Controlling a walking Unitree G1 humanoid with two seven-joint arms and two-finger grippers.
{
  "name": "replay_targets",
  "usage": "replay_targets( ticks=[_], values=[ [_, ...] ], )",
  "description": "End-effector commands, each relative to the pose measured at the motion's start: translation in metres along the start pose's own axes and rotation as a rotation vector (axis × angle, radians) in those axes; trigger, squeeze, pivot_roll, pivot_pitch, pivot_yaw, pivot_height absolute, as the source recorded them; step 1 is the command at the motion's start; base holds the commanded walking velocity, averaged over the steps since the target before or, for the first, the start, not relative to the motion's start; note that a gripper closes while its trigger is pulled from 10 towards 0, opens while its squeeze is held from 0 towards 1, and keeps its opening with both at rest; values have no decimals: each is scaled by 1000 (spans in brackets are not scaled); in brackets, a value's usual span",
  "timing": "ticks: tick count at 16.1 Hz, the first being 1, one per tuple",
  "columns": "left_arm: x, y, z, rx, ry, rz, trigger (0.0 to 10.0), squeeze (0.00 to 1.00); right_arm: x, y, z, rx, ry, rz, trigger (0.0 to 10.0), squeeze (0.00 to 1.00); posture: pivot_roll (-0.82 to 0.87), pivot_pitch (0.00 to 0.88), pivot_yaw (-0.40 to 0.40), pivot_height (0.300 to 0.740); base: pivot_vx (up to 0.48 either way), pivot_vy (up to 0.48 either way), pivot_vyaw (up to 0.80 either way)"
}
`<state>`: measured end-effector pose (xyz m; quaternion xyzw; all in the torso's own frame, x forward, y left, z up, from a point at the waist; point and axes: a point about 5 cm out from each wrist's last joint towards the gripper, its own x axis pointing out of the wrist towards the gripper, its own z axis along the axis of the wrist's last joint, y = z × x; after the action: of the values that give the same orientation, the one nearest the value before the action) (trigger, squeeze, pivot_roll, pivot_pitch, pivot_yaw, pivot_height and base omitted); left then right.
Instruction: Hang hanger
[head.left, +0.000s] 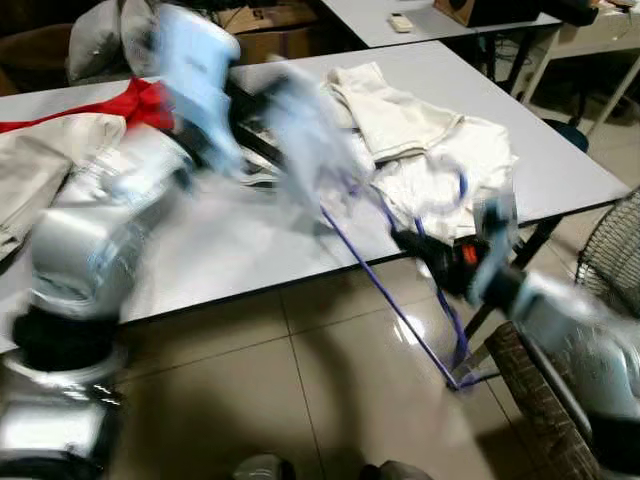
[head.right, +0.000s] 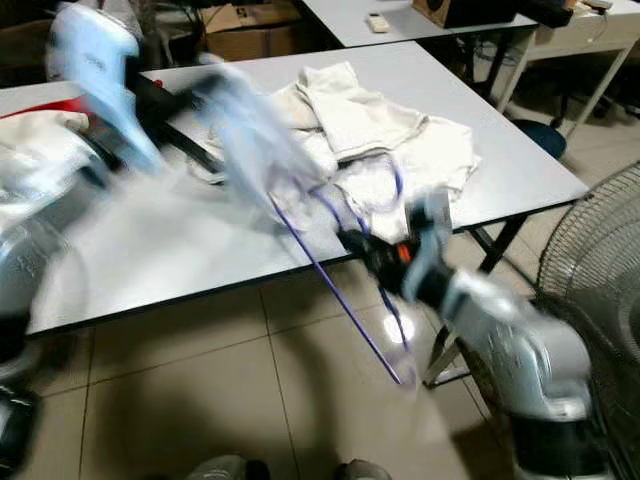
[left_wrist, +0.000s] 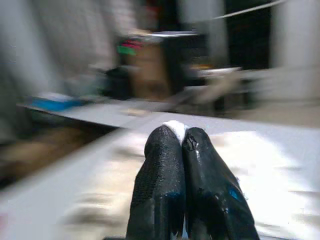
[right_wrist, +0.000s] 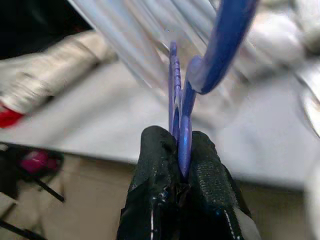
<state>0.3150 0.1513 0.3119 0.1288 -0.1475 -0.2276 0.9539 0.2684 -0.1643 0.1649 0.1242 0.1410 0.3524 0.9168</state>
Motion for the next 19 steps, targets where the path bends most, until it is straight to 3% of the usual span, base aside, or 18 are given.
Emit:
replay_targets(
  ticks=[1, 3, 4, 7, 15, 19],
  values=[
    [4, -2, 13, 128, -68, 9, 0, 0, -4, 4, 7, -47, -26, 5, 10000, 0, -160, 63, 48, 740, 0, 0, 0],
    [4, 3, 19, 165, -96, 38, 0, 0, -13, 4, 8, -46, -44, 0, 10000, 0, -165, 66, 52, 740, 0, 0, 0],
    [4, 4, 21, 225, -97, 42, 0, 0, -20, 3, 11, -56, -61, 0, 10000, 0, -167, 66, 53, 740, 0, 0, 0],
    [6, 4, 18, 236, -108, 38, 0, 0, -27, 1, 14, -63, -82, -3, 10000, 0, -169, 65, 56, 740, 0, 0, 0],
    [8, -7, 25, 195, -166, -39, 0, 0, -11, -2, 7, -32, -52, 39, 10000, 0, -154, 63, 51, 740, 0, 0, 0],
    [7, -13, 30, 159, -194, -78, 0, 0, -5, -13, 6, 6, -50, -23, 10000, 0, -146, 57, 39, 740, 0, 0, 0]
  ],
)
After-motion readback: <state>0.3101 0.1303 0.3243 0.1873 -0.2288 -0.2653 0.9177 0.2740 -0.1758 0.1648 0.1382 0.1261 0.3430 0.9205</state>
